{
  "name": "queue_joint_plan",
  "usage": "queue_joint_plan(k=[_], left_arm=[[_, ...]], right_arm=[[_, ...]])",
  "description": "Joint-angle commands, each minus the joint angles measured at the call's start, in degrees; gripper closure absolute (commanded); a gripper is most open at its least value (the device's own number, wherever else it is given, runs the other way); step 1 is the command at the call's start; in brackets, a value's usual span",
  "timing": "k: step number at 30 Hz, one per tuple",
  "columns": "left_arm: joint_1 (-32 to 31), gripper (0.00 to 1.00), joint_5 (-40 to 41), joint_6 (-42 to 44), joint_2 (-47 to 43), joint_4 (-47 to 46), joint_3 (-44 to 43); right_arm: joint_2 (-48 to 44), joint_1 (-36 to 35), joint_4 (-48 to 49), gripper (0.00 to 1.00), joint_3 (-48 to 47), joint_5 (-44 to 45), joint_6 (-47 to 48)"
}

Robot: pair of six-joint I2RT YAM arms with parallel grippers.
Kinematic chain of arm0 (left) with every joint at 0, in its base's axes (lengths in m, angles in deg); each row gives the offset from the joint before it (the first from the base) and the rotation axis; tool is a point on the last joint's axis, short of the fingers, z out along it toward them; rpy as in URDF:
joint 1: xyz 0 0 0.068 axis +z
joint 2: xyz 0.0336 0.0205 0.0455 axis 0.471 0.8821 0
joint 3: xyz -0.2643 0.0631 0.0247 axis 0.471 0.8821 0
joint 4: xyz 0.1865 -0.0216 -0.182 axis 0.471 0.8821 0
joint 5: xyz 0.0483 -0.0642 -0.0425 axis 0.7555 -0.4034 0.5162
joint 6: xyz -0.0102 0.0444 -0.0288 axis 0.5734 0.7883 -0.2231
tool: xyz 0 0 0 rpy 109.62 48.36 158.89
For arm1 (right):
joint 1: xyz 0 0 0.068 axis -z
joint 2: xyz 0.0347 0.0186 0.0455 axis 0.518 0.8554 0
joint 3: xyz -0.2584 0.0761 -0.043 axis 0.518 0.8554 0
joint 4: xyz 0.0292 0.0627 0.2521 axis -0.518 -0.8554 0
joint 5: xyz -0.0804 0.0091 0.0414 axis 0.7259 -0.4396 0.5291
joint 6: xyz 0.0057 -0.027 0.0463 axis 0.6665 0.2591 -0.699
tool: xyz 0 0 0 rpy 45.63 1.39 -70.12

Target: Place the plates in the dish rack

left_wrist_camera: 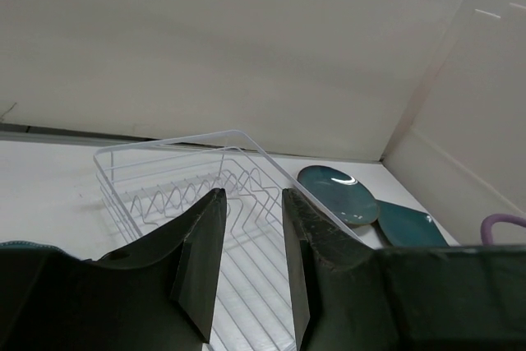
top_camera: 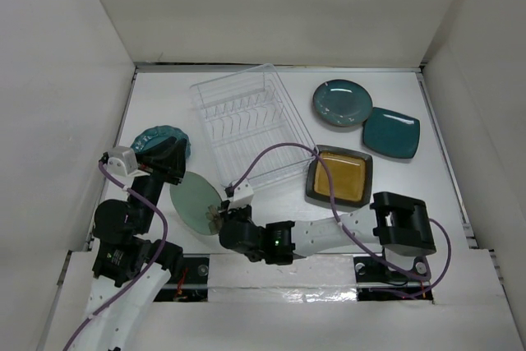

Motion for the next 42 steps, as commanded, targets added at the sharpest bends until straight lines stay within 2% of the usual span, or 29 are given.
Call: queue_joint_plan(k=[1, 6, 11, 16, 21, 22, 25, 29, 34, 42], left_arm=[[0.28, 0.69, -0.07, 1.51, 0.81, -2.87, -3.01], [0.28, 0.67, 2.56, 1.95, -0.86, -2.69, -4.33], [0.28, 0.65, 3.18, 0.90, -2.35, -3.12, -5.03], [0.28, 0.63, 2.92, 0.81, -3.41, -3.83, -4.16], [0.28, 0.63, 0.81, 0.63, -2.53, -4.27, -1.87], [0.28, 0.63, 0.46, 0.55, -2.27, -3.92, -1.61], [0.28, 0.63, -1.21, 0.28, -1.74, -3.74, -0.38], [0.28, 0.63, -0.60, 0.11, -1.48, -3.04, -0.29], [0.28, 0.64, -0.60, 0.19, -0.77, -3.04, -0.11], [0.28, 0.64, -0.86, -0.07, -0.42, -3.39, 0.06]], right_arm=[[-6.03, -0.26, 13.63, 1.00, -4.18, 8.56, 8.14], [-10.33, 1.14, 18.29, 1.00, -3.83, 8.14, 13.16], [-17.80, 8.61, 20.76, 1.00, -0.32, -1.79, 7.65], [-24.66, 19.94, 21.72, 1.00, 4.69, -10.15, 2.27], [-29.32, 31.80, 18.31, 1.00, 6.11, -14.18, 3.40], [-29.42, 35.91, 17.77, 1.00, 5.67, -14.89, 4.10], [-27.49, 41.04, 15.40, 1.00, 3.48, -15.60, 8.66], [-21.35, 45.00, 13.81, 1.00, -4.76, -8.93, 22.00], [-12.74, 47.56, 12.23, 1.00, -11.73, -8.40, 27.39], [-4.29, 49.23, 12.49, 1.00, -19.38, -6.64, 36.71]])
